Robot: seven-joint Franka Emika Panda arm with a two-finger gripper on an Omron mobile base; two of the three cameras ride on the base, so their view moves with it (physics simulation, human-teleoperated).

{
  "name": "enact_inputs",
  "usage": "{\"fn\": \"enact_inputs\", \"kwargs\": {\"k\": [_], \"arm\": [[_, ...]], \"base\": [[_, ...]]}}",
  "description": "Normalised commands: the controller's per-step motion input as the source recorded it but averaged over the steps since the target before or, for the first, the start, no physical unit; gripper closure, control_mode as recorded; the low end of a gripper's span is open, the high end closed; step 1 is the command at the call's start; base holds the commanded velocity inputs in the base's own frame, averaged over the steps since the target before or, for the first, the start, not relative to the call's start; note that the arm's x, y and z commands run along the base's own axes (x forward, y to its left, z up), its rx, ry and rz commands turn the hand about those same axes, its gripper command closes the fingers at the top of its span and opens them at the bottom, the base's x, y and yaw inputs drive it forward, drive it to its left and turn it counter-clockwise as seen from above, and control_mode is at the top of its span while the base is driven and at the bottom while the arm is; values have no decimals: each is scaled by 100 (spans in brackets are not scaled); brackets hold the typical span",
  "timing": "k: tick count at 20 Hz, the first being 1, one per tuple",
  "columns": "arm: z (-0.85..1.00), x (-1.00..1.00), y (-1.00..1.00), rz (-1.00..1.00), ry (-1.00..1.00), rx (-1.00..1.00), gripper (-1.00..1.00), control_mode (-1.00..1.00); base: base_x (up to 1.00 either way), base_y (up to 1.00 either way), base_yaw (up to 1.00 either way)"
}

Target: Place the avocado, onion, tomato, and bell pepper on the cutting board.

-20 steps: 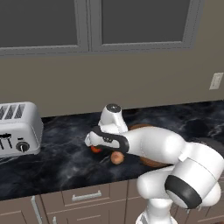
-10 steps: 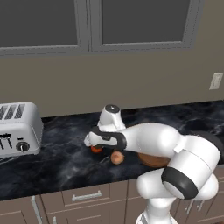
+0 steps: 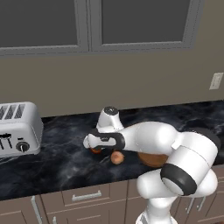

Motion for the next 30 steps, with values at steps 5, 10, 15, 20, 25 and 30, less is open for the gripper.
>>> {"fn": "enact_inputs", "kwargs": {"k": [5, 10, 15, 20, 25, 30], "arm": [[-13, 0, 0, -2, 0, 0, -100, -100], [-5, 2, 0, -1, 0, 0, -100, -100], [0, 14, 0, 0, 0, 0, -100, -100], [-1, 13, 0, 0, 0, 0, -100, -100], [-13, 1, 10, 0, 0, 0, -100, -100], [-20, 0, 8, 0, 0, 0, -100, -100]], "base": [[0, 0, 0], [0, 0, 0], [0, 0, 0], [0, 0, 0], [0, 0, 0], [0, 0, 0]]}}
